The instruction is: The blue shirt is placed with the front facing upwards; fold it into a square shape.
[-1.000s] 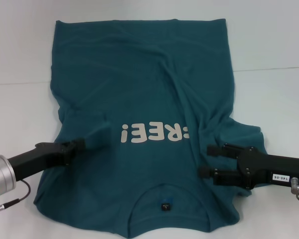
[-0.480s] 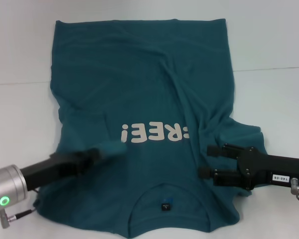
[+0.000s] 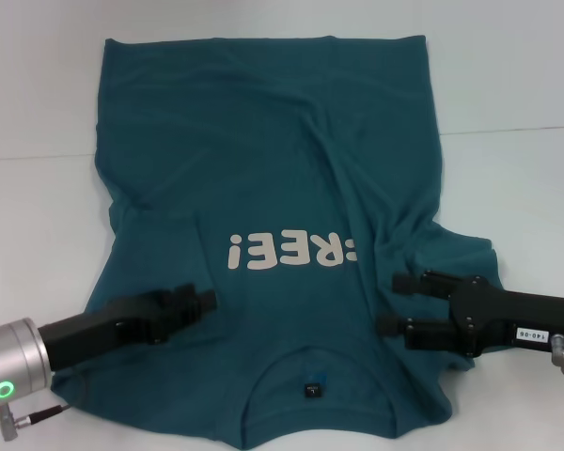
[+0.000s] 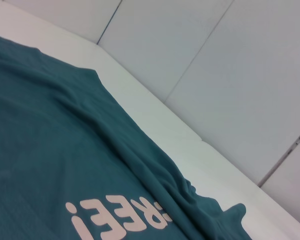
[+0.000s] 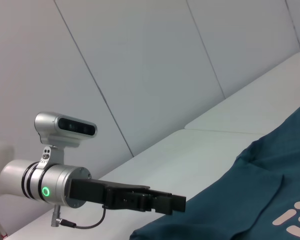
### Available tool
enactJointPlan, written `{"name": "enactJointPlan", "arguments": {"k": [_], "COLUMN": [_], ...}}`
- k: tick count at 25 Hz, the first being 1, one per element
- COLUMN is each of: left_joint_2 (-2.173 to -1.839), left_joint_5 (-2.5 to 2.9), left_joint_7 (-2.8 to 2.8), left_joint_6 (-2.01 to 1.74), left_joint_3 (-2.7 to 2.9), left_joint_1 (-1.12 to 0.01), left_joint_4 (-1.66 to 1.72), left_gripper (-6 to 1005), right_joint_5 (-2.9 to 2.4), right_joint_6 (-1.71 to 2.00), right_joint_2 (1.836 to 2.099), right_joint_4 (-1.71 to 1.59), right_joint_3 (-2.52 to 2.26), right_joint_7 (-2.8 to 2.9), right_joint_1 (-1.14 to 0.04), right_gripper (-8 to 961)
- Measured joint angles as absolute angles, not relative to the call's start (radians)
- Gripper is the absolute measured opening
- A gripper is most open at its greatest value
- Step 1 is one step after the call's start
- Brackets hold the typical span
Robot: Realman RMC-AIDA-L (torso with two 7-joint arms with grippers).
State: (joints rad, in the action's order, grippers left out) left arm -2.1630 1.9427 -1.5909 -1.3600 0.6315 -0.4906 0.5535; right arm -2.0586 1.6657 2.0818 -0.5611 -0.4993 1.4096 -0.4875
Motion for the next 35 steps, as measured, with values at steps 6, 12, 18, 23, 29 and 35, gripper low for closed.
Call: {"name": "enactJointPlan", "arguments": {"k": [6, 12, 18, 23, 29, 35], "left_joint_2": [-2.160, -2.160, -2.160, -2.163, -2.165, -2.166], "left_joint_5": [1.927, 1.913, 1.918, 1.924, 1.940, 1.941], "left_joint_7": [-1.590, -1.589, -1.502, -1.425, -1.378, -1.363], "left_joint_6": [-1.381, -1.404, -1.408, -1.457, -1.484, -1.475], "left_joint_3": [0.630, 0.633, 0.644, 0.645, 0.673, 0.682], "left_joint_1": [-0.496, -0.499, -0.497, -0.489, -0.488, -0.495], "left_joint_4": [0.563, 0.586, 0.592, 0.589, 0.574, 0.541], "left_gripper": [612, 780, 886, 887, 887, 887], "right_joint_5": [-2.056, -2.054, -2.056, -2.092, -2.151, -2.264], "right_joint_6": [1.667, 1.658, 1.633, 1.527, 1.427, 1.337], "right_joint_2": [2.073, 2.053, 2.027, 2.012, 1.977, 1.957], "right_joint_4": [-0.567, -0.571, -0.615, -0.712, -0.764, -0.760], "right_joint_3": [-0.493, -0.466, -0.414, -0.422, -0.427, -0.428], "right_joint_7": [1.420, 1.428, 1.511, 1.704, 1.958, 2.154], "right_joint_1": [-0.475, -0.448, -0.430, -0.426, -0.448, -0.498], "right_gripper": [805, 803, 801, 799, 797, 795]}}
